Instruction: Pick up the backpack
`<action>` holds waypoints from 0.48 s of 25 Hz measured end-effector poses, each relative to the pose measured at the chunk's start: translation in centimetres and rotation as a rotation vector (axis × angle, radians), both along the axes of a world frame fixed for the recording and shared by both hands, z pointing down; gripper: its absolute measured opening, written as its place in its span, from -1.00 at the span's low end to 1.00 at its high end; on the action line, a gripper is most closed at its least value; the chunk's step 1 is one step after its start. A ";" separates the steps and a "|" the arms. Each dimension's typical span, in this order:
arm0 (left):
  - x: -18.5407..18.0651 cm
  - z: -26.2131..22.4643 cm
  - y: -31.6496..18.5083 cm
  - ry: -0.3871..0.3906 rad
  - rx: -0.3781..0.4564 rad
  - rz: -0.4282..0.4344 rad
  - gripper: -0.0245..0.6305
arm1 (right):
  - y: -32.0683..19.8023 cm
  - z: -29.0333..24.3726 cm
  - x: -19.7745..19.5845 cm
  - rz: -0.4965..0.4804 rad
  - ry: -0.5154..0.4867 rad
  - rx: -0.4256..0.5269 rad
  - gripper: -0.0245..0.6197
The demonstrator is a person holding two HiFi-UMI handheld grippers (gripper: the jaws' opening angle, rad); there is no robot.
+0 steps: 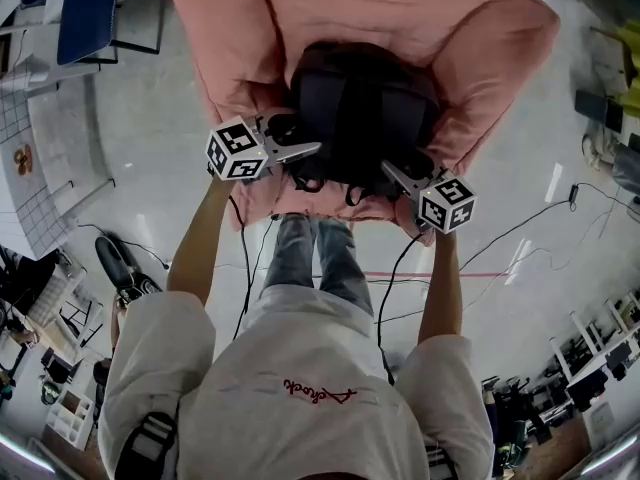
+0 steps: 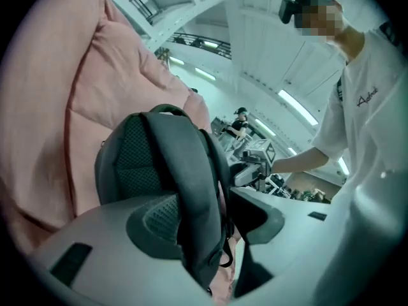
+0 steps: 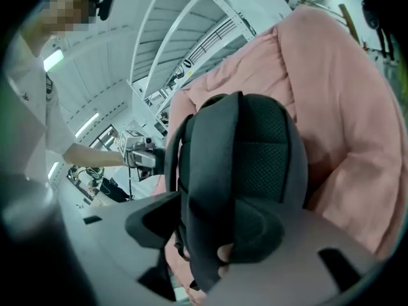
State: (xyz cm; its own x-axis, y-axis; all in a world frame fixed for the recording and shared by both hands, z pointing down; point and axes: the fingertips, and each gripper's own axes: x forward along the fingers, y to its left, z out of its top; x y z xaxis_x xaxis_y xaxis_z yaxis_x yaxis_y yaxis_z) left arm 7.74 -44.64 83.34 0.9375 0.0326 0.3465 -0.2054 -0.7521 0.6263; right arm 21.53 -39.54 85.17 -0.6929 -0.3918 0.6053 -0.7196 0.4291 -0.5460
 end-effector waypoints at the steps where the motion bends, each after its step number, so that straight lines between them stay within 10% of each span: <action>1: 0.2 -0.5 0.2 0.025 -0.006 0.029 -0.24 | 0.0 -0.1 -0.1 -0.015 -0.010 -0.003 -0.19; 12: 4.9 -4.7 -3.3 0.252 -0.029 -0.027 -0.33 | -0.8 -1.9 -3.9 -0.175 -0.153 -0.027 -0.31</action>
State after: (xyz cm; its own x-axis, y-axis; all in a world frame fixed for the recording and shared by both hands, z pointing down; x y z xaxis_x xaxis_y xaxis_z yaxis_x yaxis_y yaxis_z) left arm 12.68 -47.96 78.60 0.9948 0.0129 0.1006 -0.0595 -0.7295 0.6814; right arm 17.66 -40.38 83.30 -0.8330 -0.2430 0.4971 -0.5441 0.5234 -0.6558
